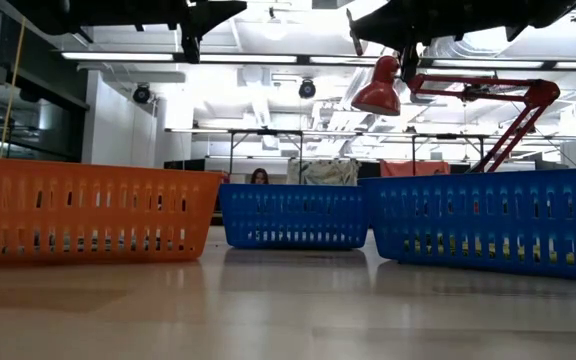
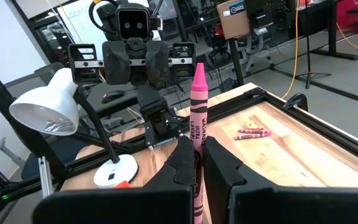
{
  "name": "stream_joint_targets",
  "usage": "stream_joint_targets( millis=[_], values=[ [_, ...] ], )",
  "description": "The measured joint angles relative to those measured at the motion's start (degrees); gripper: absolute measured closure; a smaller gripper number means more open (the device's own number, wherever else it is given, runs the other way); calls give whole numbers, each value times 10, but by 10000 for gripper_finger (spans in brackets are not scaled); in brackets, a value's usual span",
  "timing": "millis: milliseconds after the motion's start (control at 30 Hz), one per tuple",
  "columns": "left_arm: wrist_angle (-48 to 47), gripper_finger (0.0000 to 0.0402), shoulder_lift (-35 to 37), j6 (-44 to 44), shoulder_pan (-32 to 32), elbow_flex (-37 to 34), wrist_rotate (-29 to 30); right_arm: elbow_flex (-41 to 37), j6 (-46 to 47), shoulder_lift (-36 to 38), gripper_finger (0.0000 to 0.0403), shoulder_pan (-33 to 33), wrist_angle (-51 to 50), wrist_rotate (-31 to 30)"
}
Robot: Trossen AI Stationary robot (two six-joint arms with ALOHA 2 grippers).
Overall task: Sort crayons
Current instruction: Put the pink crayon into the black bin
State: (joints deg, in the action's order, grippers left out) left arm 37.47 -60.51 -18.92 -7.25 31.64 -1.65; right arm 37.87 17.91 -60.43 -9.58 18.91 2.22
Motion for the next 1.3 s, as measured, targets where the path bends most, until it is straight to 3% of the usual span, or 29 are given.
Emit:
stream_joint_targets(
  millis=[300,433,800,933,1300],
  values=[
    [-4,308,0,0,0,0,0,4,39,-33,402,-6,-14,1],
    [-4,308,0,0,0,0,0,61,64,-114,402,-26,-106,32],
    [-4,308,0,0,0,0,5,200,52,-346,402,-74,-143,47],
    [-4,308,0,0,0,0,6,248,56,-405,402,-84,-211,47],
    [-4,308,0,0,0,0,7,296,77,-453,398,-84,-272,47]
  ],
)
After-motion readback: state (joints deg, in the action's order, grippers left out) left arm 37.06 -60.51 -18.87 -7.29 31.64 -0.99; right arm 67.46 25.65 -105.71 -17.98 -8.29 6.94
